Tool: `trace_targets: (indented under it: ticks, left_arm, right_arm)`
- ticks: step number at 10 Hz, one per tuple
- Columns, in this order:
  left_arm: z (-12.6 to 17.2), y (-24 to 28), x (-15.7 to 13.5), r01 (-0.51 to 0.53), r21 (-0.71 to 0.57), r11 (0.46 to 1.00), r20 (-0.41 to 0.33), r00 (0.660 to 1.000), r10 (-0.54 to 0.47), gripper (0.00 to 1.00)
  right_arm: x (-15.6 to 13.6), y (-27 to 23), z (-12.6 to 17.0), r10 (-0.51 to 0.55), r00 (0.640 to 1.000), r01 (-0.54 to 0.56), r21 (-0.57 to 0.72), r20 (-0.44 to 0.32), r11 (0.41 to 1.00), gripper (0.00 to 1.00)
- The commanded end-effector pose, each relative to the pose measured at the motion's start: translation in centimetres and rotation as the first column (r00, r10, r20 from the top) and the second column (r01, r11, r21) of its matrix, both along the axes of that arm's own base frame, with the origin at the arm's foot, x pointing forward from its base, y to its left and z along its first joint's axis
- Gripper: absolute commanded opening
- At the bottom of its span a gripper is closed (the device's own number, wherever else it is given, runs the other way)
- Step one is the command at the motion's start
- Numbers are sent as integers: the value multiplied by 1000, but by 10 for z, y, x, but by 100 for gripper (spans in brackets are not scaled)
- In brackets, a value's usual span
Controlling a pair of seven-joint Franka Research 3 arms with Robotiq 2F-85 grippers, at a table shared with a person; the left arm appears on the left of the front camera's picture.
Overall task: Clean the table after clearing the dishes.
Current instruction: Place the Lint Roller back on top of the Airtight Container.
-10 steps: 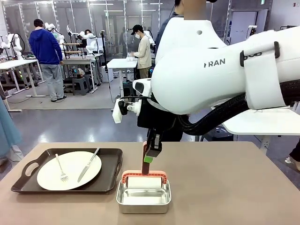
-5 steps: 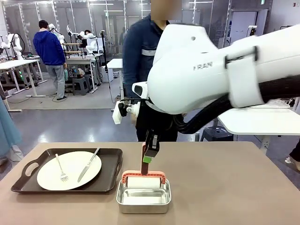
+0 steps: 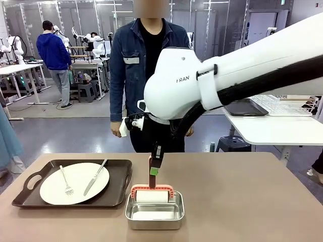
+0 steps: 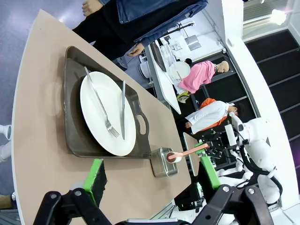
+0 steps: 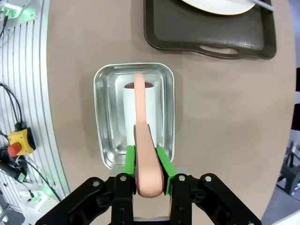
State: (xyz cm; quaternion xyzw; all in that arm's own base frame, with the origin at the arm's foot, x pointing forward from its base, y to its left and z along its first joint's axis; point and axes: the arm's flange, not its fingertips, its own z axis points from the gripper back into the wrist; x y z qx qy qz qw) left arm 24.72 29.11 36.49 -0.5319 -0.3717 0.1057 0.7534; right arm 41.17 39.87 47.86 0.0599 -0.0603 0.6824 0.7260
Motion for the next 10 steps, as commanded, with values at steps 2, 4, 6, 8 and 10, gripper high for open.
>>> trace_targets:
  ticks: [2, 4, 6, 8, 10]
  left_arm:
    - [1, 1, -2, 0, 1, 1000, 5, 1000, 0, 100]
    - [1, 1, -2, 0, 1, 1000, 5, 1000, 0, 100]
    - [1, 1, -2, 0, 1, 1000, 5, 1000, 0, 100]
    - [1, 1, -2, 0, 1, 1000, 5, 1000, 0, 100]
    - [1, 1, -2, 0, 1, 1000, 5, 1000, 0, 100]
  right_arm:
    - [34, 17, -12, -8, 996, 2, -68, -94, 998, 22]
    - [49, 20, -31, -8, 992, -2, -79, -127, 997, 22]
    - [58, 23, -49, 0, 991, -11, -82, -132, 997, 22]
    - [70, 22, -66, 16, 986, -28, -72, -165, 997, 22]
    - [76, 19, -72, 22, 986, -32, -58, -165, 998, 22]
